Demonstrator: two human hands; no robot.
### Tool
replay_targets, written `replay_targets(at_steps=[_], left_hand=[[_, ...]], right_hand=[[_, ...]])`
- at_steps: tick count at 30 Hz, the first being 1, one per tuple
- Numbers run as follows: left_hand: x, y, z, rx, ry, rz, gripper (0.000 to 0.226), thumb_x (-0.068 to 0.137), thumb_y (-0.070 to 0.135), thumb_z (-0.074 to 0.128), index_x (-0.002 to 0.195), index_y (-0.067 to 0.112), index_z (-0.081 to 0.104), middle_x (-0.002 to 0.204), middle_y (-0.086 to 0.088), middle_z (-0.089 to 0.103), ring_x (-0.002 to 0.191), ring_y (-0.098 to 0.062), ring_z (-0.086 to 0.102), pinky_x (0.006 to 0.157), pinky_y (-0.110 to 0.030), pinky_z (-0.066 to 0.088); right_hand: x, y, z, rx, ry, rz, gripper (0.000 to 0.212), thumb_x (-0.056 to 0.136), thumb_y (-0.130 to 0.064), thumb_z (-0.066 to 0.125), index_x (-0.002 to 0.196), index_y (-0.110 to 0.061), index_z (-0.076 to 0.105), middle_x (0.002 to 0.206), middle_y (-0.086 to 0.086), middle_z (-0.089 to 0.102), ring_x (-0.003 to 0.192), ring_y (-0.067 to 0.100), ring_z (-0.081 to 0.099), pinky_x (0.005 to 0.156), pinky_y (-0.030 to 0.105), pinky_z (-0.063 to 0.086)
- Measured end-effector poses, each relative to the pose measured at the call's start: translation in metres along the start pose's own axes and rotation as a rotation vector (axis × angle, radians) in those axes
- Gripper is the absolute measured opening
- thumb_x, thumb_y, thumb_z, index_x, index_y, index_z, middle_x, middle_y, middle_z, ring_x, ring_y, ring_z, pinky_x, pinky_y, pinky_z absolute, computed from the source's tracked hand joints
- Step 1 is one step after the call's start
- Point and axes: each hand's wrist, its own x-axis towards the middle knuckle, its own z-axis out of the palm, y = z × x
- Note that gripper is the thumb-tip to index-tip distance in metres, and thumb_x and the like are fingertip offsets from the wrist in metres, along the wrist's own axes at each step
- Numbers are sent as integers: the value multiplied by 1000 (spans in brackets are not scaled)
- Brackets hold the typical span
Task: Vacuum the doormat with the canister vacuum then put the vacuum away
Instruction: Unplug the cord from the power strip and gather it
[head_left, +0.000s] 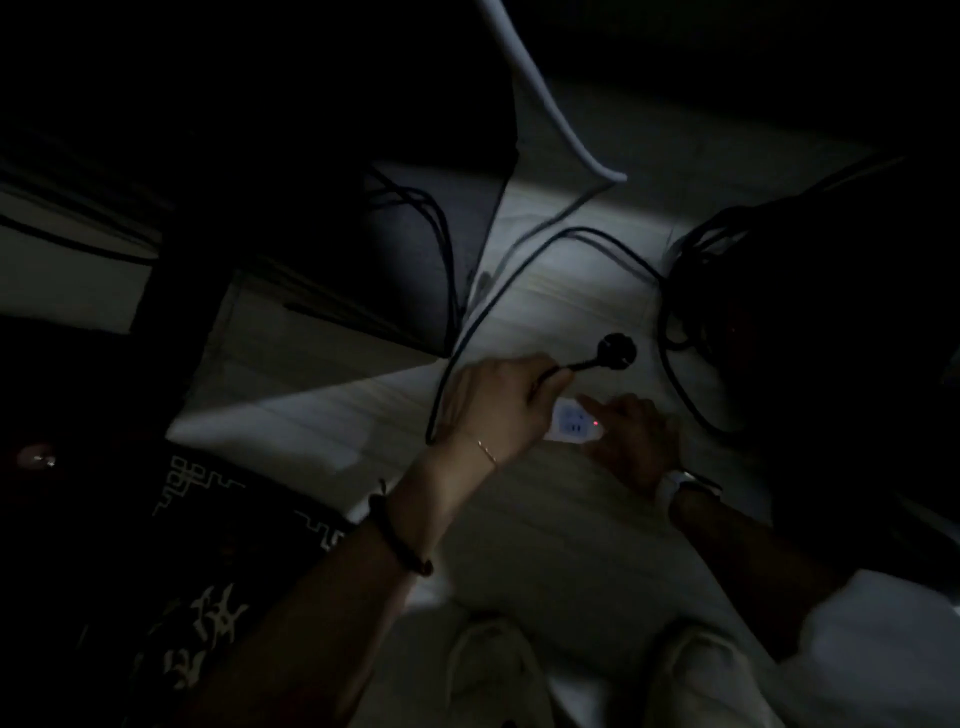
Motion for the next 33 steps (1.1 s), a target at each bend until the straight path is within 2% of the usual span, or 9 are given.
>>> replay_targets(at_steps=[3, 7, 10, 13, 17, 21, 25, 28, 33], left_hand=[[-14, -5, -4, -53, -129, -109, 43, 83, 48, 34, 91, 20, 66, 94, -7, 70, 89, -26, 63, 60, -28, 36], [-42, 7, -22, -109, -157, -211, 42, 84, 48, 37, 88, 19, 67, 90, -7, 70, 85, -25, 64, 60, -27, 40], [-63, 33, -57, -162, -114, -152, 37, 85, 44, 44, 88, 18, 70, 87, -6, 71, 82, -24, 64, 60, -26, 42], [-82, 64, -102, -298, -28, -42, 35, 80, 39, 45, 78, 13, 69, 75, -7, 67, 70, -18, 60, 62, -25, 42], [-104, 103, -175, -383, 59, -78, 35, 80, 39, 49, 77, 10, 67, 73, -2, 60, 71, -11, 53, 61, -18, 38], [-124, 140, -238, -422, -38, -110, 44, 77, 48, 48, 77, 8, 66, 76, 0, 59, 76, -8, 52, 62, -15, 34], [-129, 181, -293, -422, -84, -142, 43, 76, 47, 52, 79, 6, 65, 79, -3, 58, 76, -11, 54, 62, -16, 30], [-128, 222, -335, -451, -75, -58, 43, 81, 42, 49, 83, 2, 64, 79, 3, 52, 76, -4, 49, 62, -11, 29], [-144, 269, -384, -537, 69, 24, 27, 85, 22, 53, 88, -1, 68, 83, 4, 57, 81, 9, 47, 71, 6, 32]], right_hand=[[-1, 3, -11, -77, -124, 31, 69, 82, -52, 46, 143, -38, 18, 138, 6, 37, 126, 28, 33, 103, 39, 25], [-40, -19, -40, 264, 66, 151, 82, 82, -26, 65, 146, -22, 13, 149, 13, 27, 136, 31, 27, 110, 45, 27], [-87, -62, -82, 222, 205, -157, 64, 85, -32, 58, 141, -18, 32, 145, 17, 34, 133, 33, 34, 105, 45, 31], [-135, -105, -126, 152, 136, -403, 40, 87, -37, 41, 113, -13, 60, 124, 14, 58, 114, 32, 54, 94, 39, 42], [-207, -144, -197, 277, 129, -283, 33, 90, -28, 36, 87, -4, 58, 85, 11, 62, 82, 31, 58, 69, 28, 35], [-283, -170, -271, 357, 284, -303, 13, 93, -30, 38, 89, -24, 49, 80, -15, 45, 71, 1, 42, 67, 10, 30], [-341, -183, -329, 439, 402, -176, 35, 93, -33, 34, 86, -7, 56, 76, 0, 51, 68, 10, 46, 62, 27, 38], [-377, -193, -366, 478, 463, -91, 33, 94, -26, 36, 89, 0, 57, 78, 12, 57, 70, 20, 53, 64, 33, 40], [-423, -213, -409, 460, 490, -119, 40, 93, -34, 32, 91, -2, 56, 76, 3, 53, 68, 10, 47, 63, 23, 37]])
